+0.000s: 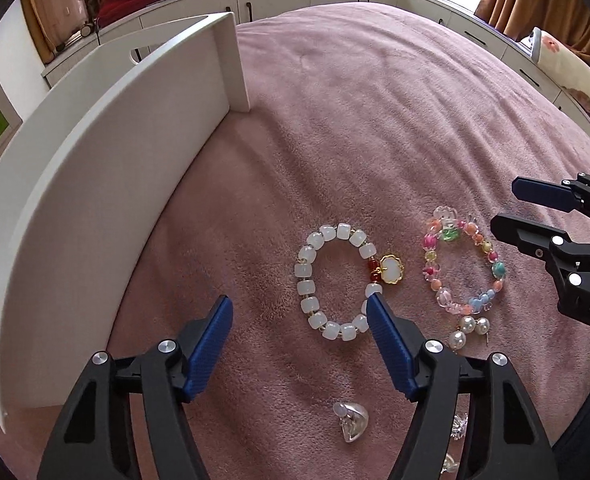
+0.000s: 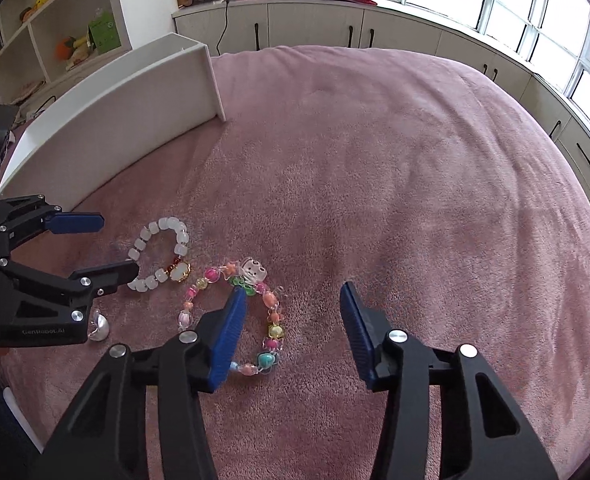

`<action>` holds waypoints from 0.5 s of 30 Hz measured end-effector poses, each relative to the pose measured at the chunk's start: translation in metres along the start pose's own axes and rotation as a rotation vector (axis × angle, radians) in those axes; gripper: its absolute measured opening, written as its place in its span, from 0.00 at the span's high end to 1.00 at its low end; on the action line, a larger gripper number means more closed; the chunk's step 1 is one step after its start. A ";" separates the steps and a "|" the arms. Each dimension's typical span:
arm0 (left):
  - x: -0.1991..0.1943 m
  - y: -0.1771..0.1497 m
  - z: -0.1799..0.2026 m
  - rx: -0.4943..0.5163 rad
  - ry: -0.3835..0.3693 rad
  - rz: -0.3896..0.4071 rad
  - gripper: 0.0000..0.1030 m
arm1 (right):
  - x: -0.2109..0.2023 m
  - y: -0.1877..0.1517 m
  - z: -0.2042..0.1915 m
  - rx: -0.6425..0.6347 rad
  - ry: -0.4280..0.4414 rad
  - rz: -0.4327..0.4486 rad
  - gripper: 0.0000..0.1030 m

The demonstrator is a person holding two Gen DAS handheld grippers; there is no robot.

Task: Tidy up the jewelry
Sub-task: 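Lower the left tool onto the white bead bracelet while the right tool lowers onto the pastel bracelet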

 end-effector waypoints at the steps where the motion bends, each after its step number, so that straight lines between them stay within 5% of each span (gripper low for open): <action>1: 0.003 0.000 0.000 0.003 0.002 0.002 0.30 | 0.001 0.000 0.000 0.001 0.002 -0.002 0.53; 11: 0.028 0.004 -0.001 0.012 -0.045 0.036 0.34 | 0.005 -0.001 -0.003 -0.010 0.006 -0.010 0.53; 15: 0.029 0.005 0.002 0.023 -0.027 0.053 0.46 | 0.007 -0.003 -0.006 -0.023 -0.004 -0.015 0.53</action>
Point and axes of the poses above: each gripper's, at about its wrist camera, not at the fingertips, and x roughly the way its jaws point, z to its right, y to its top, the point moved 6 cm from there along x, roughly the way its jaws point, and after that the axes turned 4 degrees about -z, right-handed, at the moved point
